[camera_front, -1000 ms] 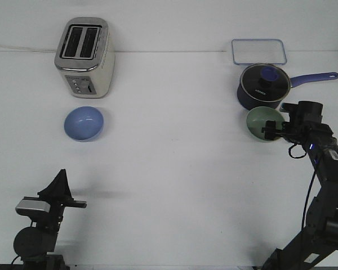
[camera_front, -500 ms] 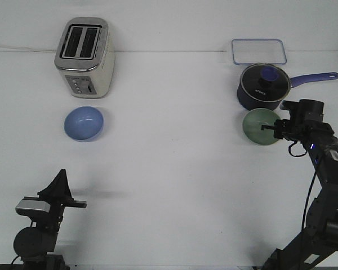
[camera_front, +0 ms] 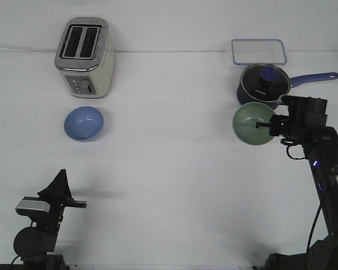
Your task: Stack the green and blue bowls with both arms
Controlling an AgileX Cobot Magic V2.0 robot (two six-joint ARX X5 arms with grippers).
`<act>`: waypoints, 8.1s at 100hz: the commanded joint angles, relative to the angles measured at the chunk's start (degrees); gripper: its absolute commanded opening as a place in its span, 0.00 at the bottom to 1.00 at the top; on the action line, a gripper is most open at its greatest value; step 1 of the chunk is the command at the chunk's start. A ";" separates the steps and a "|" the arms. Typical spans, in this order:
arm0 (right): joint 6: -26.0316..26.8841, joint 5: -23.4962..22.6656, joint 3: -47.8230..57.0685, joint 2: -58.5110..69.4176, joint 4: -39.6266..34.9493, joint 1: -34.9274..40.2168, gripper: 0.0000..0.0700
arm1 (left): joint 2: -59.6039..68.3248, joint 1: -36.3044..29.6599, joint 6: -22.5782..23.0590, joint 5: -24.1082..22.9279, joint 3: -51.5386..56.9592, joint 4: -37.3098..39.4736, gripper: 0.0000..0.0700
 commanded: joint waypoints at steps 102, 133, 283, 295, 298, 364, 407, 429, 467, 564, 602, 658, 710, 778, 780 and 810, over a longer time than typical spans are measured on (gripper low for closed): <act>8.94 -0.35 0.11 10.27 0.90 41.31 0.00 | -0.11 0.11 -0.11 -0.13 -1.03 0.61 0.01; 9.16 -0.81 -0.52 14.69 2.36 42.49 0.00 | -0.11 0.11 -0.11 -0.13 -1.03 0.61 0.01; 8.41 -0.15 -0.50 13.05 1.25 40.65 0.81 | -0.11 0.11 -0.11 -0.13 -1.03 0.61 0.01; 7.56 -0.07 -0.50 8.66 0.85 38.40 0.81 | -0.11 0.11 -0.11 -0.13 -1.03 0.61 0.01; 7.15 -0.04 -0.50 7.67 0.72 37.81 0.81 | -0.11 0.11 -0.09 -0.13 -1.03 0.61 0.01; -3.32 7.41 -5.27 -19.06 -1.51 17.99 0.81 | -0.11 0.11 -0.11 -0.13 -1.03 0.61 0.01; -1.81 7.39 -36.54 -41.13 23.17 16.24 0.81 | -0.11 0.11 -0.11 -0.13 -1.03 0.61 0.01; -0.74 7.41 -49.22 -49.00 36.06 16.24 0.81 | -0.11 0.11 -0.09 -0.13 -1.03 0.59 0.01; -0.48 8.81 -52.30 -51.74 38.40 16.24 0.81 | -0.11 0.11 -0.11 -0.13 -1.03 0.61 0.01; -0.52 8.90 -52.30 -51.80 38.38 16.24 0.81 | -0.11 0.11 -0.15 -0.11 -0.09 0.68 0.01; -0.52 8.90 -52.30 -51.78 38.38 16.24 0.81 | 5.20 0.11 -0.66 -0.11 15.85 -12.94 0.01; -0.52 8.90 -52.30 -51.78 38.38 16.24 0.81 | 38.73 0.11 -2.34 0.55 51.67 -47.74 0.01; -0.52 8.90 -52.30 -51.78 38.36 16.24 0.81 | 50.53 0.11 -2.32 0.55 54.25 -54.55 0.01; -0.55 8.92 -52.30 -51.78 38.36 16.24 0.81 | 49.99 0.11 -2.58 0.55 54.27 -54.93 0.63; -0.52 8.92 -52.30 -51.78 38.36 16.24 0.81 | 50.10 0.11 -2.58 0.55 54.31 -54.82 0.66; -0.52 8.90 -52.30 -51.78 38.36 16.24 0.81 | 62.27 1.38 -2.51 0.52 63.65 -55.04 0.79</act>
